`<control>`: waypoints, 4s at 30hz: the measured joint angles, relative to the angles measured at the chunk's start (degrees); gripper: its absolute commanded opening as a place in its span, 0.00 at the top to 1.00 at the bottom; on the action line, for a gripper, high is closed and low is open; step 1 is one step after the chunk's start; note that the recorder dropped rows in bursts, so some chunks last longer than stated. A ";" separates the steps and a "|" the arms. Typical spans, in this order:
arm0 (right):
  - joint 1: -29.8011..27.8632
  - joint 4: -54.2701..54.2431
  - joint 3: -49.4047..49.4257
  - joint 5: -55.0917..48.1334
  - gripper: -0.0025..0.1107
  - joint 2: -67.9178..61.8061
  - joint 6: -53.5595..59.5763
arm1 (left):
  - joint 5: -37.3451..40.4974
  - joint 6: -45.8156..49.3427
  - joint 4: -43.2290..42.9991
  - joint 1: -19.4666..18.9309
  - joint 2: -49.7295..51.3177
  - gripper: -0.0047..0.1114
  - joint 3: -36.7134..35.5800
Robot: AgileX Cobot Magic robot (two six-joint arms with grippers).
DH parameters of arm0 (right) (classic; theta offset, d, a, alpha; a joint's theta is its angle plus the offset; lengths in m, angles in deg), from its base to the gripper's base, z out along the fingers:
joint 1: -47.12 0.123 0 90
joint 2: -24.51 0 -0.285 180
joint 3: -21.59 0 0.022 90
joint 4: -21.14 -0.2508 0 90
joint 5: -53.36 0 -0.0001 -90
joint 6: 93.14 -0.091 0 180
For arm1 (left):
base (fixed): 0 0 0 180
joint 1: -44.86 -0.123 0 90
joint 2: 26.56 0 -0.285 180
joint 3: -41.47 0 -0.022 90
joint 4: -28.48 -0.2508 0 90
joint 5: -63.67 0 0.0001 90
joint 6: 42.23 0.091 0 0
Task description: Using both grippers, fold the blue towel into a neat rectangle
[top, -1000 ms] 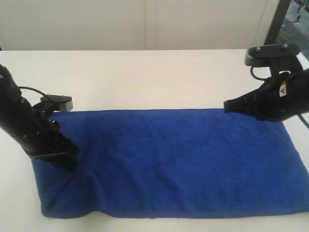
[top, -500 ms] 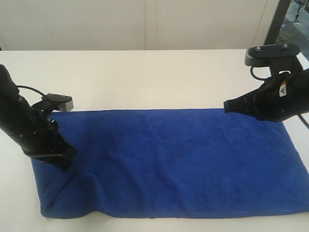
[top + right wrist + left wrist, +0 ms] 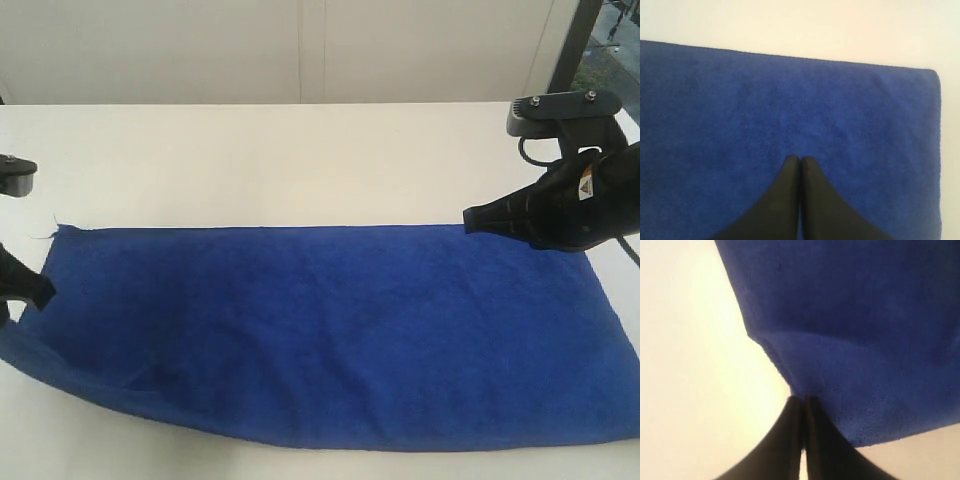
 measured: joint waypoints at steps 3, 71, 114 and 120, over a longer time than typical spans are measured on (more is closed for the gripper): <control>0.00 0.00 0.00 0.00 0.98 0.00 0.00 | 3.13 -0.10 -0.24 0.00 -0.09 0.96 -1.30; -17.08 5.71 -9.20 10.25 0.98 -25.72 2.85 | -35.31 1.60 -6.56 -5.42 29.54 0.96 12.39; -17.53 2.11 -9.86 5.77 0.98 -9.82 3.31 | -23.24 1.60 -0.82 -7.93 14.22 0.96 12.24; -14.68 -0.83 -9.86 -0.69 0.98 -4.68 3.32 | -16.22 3.37 5.98 -7.96 -2.50 0.96 2.77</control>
